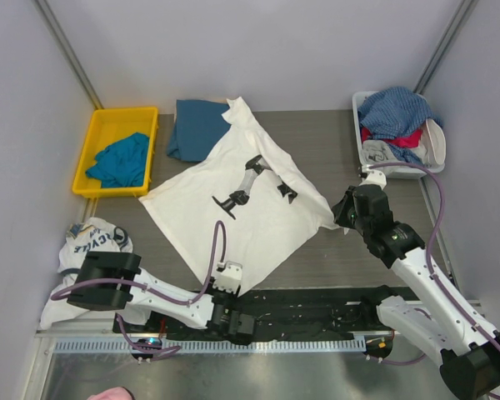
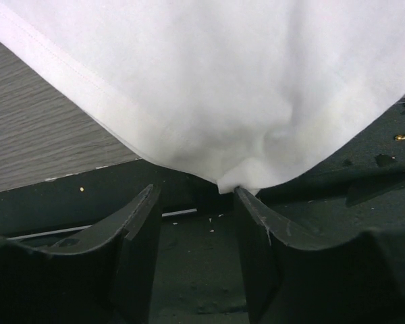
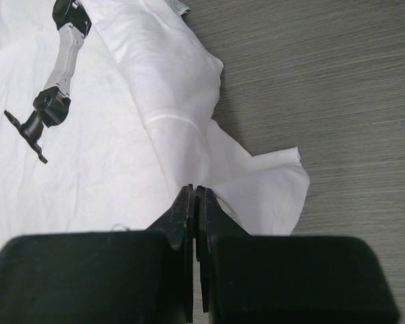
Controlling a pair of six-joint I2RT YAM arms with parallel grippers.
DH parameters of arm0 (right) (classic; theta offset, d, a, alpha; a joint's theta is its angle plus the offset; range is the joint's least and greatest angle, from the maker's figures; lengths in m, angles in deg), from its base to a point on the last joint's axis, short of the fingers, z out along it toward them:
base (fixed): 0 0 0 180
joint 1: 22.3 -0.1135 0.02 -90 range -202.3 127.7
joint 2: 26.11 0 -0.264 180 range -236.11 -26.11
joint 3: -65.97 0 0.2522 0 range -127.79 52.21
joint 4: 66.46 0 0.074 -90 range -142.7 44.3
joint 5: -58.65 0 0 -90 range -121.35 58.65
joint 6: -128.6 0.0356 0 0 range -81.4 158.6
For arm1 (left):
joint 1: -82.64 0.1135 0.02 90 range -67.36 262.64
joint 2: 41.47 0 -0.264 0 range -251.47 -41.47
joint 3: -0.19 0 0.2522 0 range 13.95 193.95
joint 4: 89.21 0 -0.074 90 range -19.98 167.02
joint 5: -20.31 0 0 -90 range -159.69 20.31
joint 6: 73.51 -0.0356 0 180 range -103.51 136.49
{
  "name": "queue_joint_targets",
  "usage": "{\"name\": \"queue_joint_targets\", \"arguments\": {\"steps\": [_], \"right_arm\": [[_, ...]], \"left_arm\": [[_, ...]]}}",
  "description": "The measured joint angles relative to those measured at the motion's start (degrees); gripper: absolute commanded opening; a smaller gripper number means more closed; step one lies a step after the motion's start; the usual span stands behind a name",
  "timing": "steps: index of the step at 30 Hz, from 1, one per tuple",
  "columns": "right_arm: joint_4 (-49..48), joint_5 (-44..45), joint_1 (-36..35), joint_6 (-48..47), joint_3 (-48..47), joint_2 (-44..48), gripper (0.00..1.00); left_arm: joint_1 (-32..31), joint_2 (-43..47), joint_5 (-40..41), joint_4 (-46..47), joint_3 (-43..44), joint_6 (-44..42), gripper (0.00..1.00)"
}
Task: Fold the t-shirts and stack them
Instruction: Flatten the tshirt out
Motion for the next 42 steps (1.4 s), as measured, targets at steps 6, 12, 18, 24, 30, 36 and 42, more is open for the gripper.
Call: {"name": "queue_joint_targets", "arguments": {"steps": [6,12,18,24,30,36,42], "right_arm": [[0.0,0.0,0.0,0.0,0.7,0.0,0.01],[0.0,0.0,0.0,0.0,0.9,0.3,0.01],[0.0,0.0,0.0,0.0,0.9,0.3,0.01],[0.0,0.0,0.0,0.0,0.9,0.3,0.01],[0.0,0.0,0.0,0.0,0.9,0.3,0.01],[0.0,0.0,0.0,0.0,0.9,0.3,0.01],[0.0,0.0,0.0,0.0,0.9,0.3,0.01]], "left_arm": [[0.0,-0.3,0.6,-0.5,2.4,-1.9,0.52],[0.0,-0.3,1.0,1.3,2.5,-5.4,0.5],[0.0,-0.3,1.0,4.7,2.4,-8.0,0.48],[0.5,-0.3,0.6,7.8,1.0,-9.2,0.46],[2.5,-1.1,0.5,10.9,-0.9,-10.2,0.39],[3.9,-3.0,0.1,13.6,-0.9,-12.0,0.26],[4.1,-3.0,-1.0,15.6,-0.9,-13.6,0.0]]}}
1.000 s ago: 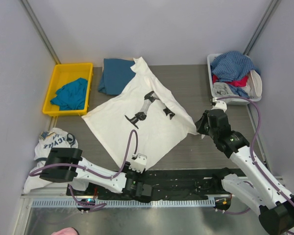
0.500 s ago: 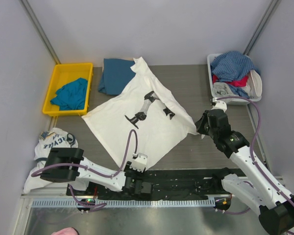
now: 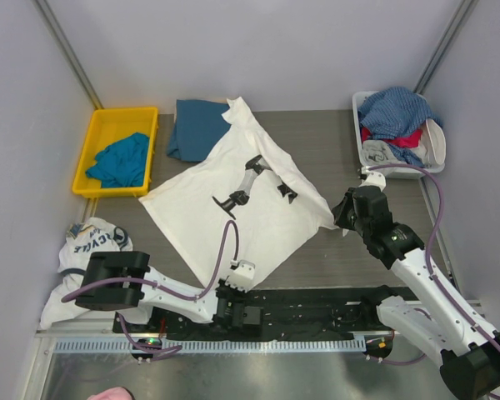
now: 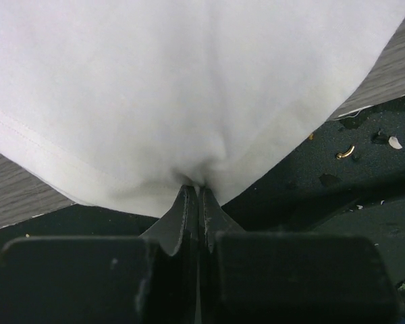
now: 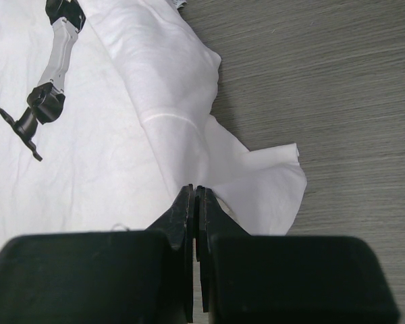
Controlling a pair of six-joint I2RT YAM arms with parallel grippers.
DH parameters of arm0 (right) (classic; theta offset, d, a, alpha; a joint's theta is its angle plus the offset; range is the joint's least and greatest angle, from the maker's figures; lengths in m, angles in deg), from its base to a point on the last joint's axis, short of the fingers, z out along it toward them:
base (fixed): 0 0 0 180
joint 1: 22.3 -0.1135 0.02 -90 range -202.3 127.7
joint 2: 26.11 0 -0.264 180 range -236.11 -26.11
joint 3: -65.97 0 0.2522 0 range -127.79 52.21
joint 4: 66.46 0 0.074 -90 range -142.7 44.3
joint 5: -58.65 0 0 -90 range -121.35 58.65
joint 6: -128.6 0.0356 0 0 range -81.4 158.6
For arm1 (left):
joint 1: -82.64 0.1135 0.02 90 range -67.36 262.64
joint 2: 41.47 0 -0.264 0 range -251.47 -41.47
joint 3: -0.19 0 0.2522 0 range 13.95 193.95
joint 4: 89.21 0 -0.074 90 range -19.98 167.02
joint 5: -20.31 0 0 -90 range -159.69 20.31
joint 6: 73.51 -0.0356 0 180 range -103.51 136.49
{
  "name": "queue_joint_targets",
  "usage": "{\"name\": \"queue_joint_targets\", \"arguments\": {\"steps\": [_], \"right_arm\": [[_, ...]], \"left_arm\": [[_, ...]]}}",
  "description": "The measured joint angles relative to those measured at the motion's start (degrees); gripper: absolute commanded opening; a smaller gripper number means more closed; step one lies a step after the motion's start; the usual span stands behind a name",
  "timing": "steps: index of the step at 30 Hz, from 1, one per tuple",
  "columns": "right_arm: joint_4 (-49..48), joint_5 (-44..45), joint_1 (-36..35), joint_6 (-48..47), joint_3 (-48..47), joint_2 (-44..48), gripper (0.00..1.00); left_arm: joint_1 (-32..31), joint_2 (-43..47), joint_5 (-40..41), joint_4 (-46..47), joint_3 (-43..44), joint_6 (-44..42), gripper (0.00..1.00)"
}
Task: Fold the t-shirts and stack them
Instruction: Flatten the tshirt out
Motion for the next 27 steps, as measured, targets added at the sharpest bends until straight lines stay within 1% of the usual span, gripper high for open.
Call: {"name": "queue_joint_targets", "arguments": {"steps": [9,13,16,20,23,27], "right_arm": [[0.0,0.0,0.0,0.0,0.0,0.0,0.01],[0.0,0.0,0.0,0.0,0.0,0.0,0.01],[0.0,0.0,0.0,0.0,0.0,0.0,0.01],[0.0,0.3,0.0,0.0,0.0,-0.2,0.01],[0.1,0.7,0.0,0.0,-0.4,-0.5,0.01],[0.1,1.1,0.0,0.0,-2.1,-2.2,0.01]], "left_arm": [[0.0,0.3,-0.3,-0.2,0.0,-0.3,0.0],[0.1,2.3,-0.9,-6.3,2.6,0.1,0.0],[1.0,6.2,0.9,-13.0,7.7,0.3,0.0],[4.6,14.5,5.7,-20.8,13.6,0.2,0.0],[8.5,21.8,9.2,-26.7,14.2,0.0,0.0],[14.0,28.8,13.3,-33.2,14.4,-1.0,0.0]]}}
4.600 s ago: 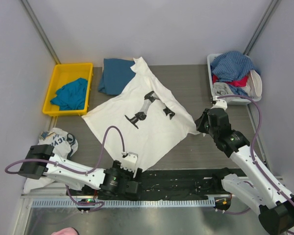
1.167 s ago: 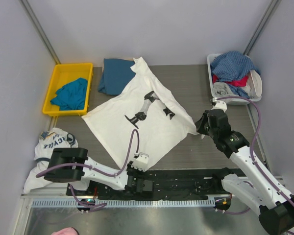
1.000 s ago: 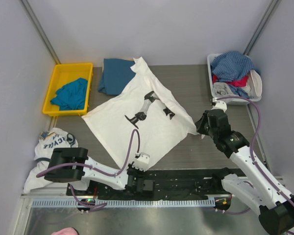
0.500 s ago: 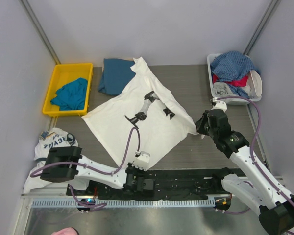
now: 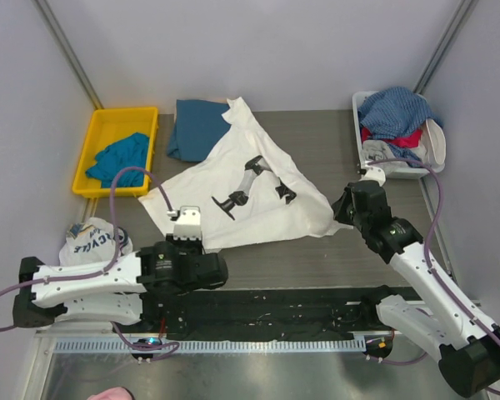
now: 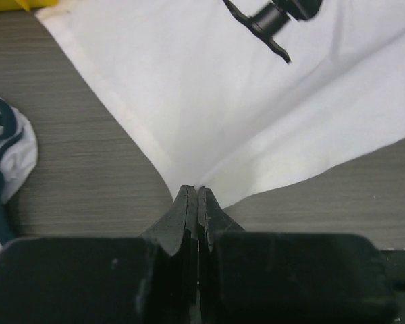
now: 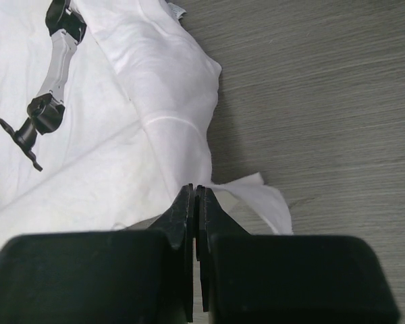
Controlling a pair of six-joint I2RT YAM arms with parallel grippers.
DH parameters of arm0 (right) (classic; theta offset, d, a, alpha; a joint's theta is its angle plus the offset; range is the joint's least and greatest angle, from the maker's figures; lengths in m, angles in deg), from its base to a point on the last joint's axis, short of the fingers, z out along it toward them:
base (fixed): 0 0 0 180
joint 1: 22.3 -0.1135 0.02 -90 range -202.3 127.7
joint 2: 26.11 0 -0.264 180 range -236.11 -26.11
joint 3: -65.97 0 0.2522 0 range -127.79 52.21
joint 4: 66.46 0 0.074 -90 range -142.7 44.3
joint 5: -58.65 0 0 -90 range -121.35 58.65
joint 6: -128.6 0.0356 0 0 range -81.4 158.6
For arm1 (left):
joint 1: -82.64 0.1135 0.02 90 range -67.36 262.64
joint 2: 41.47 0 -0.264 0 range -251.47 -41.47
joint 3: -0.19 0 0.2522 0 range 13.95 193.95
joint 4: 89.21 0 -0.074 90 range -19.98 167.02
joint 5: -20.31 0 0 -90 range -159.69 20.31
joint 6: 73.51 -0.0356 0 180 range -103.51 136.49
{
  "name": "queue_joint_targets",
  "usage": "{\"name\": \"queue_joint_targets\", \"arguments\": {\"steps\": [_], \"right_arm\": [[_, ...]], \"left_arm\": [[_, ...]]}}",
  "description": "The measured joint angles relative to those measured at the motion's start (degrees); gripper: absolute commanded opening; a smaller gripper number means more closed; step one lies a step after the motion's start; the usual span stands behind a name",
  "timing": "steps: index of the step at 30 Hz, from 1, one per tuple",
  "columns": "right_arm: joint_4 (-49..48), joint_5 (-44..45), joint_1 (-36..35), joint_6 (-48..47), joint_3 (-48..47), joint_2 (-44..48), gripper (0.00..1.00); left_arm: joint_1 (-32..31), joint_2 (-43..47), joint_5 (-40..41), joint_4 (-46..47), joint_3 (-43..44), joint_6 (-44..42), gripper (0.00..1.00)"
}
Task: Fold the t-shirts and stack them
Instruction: Flatten the tshirt out
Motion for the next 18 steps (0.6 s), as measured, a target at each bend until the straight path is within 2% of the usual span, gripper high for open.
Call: {"name": "queue_joint_targets", "arguments": {"steps": [4,9,18], "right_arm": [[0.2,0.3,0.0,0.0,-2.0,-1.0,0.01],[0.0,0.7,0.0,-0.2,-5.2,-2.6,0.01],[-1.7,-1.5,0.0,2.0,-5.5,-8.8,0.01]], "left_arm": [[4.1,4.4,3.9,-4.1,2.2,-2.0,0.0],[7.5,5.8,7.9,-5.5,6.3,-5.1,0.0],[10.1,6.8,12.4,-5.8,10.6,-7.6,0.0]]}}
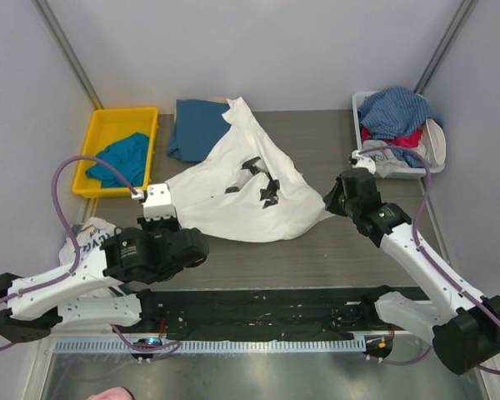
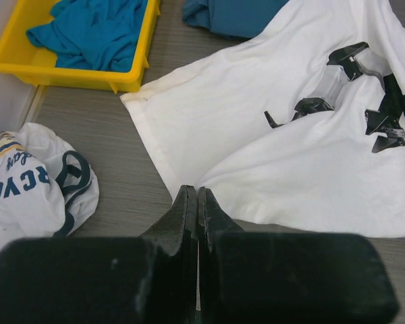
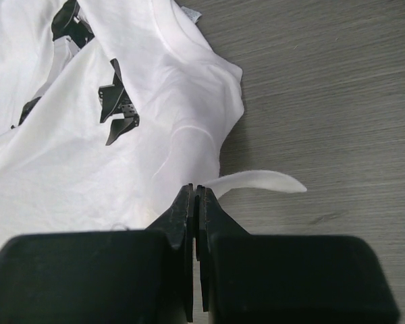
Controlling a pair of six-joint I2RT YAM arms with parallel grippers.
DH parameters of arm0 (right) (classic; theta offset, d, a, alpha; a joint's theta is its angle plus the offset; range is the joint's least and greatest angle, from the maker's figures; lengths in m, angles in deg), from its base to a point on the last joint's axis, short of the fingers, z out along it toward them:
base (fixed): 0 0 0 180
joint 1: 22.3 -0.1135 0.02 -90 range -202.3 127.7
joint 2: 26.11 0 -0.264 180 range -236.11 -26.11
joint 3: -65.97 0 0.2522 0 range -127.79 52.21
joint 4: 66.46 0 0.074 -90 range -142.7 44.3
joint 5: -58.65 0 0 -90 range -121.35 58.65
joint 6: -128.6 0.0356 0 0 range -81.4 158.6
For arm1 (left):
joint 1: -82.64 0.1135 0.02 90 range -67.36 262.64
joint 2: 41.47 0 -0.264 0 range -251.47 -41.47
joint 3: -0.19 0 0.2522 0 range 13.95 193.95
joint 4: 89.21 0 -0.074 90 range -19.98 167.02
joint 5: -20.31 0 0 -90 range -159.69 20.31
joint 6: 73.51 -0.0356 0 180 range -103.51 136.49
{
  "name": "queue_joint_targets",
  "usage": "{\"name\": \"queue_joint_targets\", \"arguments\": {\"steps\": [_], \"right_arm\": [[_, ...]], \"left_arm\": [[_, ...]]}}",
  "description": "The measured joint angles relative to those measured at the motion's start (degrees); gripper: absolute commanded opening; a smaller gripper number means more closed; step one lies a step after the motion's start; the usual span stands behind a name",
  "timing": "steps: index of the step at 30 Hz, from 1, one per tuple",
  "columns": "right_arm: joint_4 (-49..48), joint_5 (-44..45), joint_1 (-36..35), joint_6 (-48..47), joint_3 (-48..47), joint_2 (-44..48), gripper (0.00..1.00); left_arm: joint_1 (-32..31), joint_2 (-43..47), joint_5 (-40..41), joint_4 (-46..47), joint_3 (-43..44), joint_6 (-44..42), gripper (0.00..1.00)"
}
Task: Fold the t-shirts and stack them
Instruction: Flatten the tshirt out
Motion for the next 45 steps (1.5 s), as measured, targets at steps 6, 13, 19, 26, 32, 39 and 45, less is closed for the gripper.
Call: {"name": "queue_joint_targets", "arguments": {"steps": [6,13,19,26,32,39,45], "right_arm": [[-2.8,-0.4,-0.2,1.1,0.5,-6.0,0.01],[-13.1,2.7,-0.2,1.5,-0.7,-24.2,0.01],[-18.9,4.0,-0.2,-0.4,-11.7,-42.4,0.68],[-20.8,6.9,-0.2,-3.5,-12.6,-39.3,0.78],[-19.3,9.4,-0.2,-3.0,-4.7,-27.5,0.73],[-16.5,11.1,0.2,1.9,7.0,-16.2,0.68],[-15.3,11.1,0.5,4.5,11.3,-15.2,0.68]], "left_arm": [[0.6,0.5,0.9,-0.4,0.5,-0.5,0.0],[1.6,-1.6,1.0,-0.5,0.5,-2.0,0.0],[2.3,-1.9,1.0,-0.5,0.5,-3.8,0.0],[2.6,-1.2,0.9,-0.5,0.5,-5.7,0.0],[3.0,-1.0,0.7,-0.5,0.4,-8.2,0.0],[3.3,-1.0,0.4,-0.5,0.3,-10.6,0.0],[3.4,-0.6,-0.4,-0.3,-0.3,-12.1,0.0]]}}
